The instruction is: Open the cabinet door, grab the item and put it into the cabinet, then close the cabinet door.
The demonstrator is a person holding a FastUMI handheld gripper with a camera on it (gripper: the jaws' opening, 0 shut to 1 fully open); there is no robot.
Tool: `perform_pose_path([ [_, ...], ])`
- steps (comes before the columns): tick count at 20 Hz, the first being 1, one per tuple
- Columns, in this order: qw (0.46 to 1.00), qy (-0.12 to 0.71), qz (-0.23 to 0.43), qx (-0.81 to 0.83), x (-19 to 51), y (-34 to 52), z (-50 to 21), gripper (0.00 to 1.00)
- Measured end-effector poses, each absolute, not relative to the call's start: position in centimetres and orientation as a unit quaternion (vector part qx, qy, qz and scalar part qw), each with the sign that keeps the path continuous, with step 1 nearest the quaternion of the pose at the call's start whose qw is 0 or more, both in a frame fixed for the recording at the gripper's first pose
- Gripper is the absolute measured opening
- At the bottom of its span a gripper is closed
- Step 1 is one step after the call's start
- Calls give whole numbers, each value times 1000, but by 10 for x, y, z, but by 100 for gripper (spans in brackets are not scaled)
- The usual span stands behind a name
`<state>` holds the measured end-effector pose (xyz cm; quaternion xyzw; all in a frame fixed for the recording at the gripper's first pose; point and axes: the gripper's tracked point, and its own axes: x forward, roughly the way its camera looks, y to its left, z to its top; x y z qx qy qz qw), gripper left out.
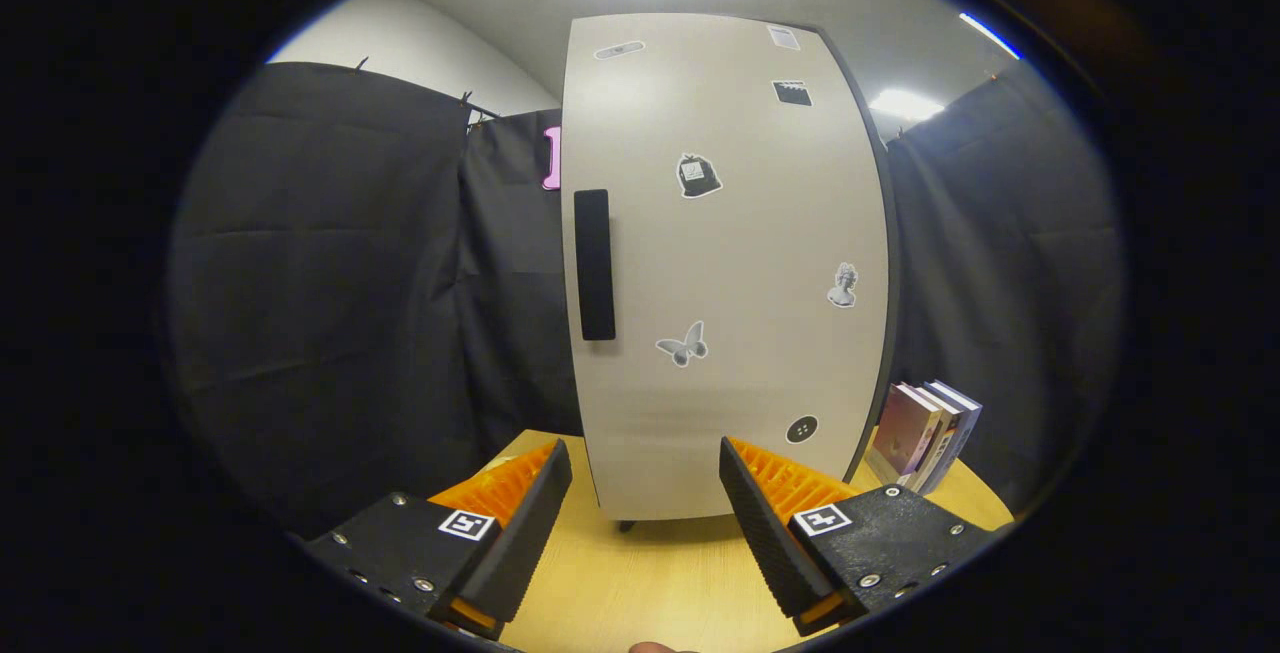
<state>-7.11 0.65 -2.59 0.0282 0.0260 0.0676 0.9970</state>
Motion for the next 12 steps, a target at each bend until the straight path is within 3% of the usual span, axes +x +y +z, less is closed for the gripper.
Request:
perform_pose_path([
  [12, 998, 23, 61, 27, -68, 3, -21, 93],
])
